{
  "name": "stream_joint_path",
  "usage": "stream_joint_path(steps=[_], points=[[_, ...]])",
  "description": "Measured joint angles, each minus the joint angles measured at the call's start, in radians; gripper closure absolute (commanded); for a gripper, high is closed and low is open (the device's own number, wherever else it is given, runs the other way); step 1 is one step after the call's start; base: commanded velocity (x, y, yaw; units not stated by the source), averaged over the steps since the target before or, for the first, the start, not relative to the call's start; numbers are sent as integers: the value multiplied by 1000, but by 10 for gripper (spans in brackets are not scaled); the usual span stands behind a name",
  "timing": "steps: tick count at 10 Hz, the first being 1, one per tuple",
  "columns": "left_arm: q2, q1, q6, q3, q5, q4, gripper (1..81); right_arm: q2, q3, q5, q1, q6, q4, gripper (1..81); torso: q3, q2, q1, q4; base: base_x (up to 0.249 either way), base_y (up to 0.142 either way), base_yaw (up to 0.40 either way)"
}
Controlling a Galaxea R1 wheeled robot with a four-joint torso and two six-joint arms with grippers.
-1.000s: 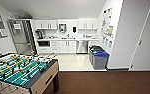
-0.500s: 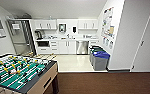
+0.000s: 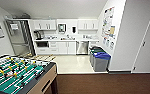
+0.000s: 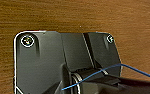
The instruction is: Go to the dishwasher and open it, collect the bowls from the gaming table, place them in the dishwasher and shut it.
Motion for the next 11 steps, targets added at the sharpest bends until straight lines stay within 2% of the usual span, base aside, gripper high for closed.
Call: stream_joint_path(steps=[3,11], points=[[-13,0,0,37,0,0,10,1,0,0,0,0,0,10,0,0,0,0,163,0,0],[-22,0,0,40,-1,0,10,2,0,1,5,0,0,10,0,0,0,0,164,0,0]])
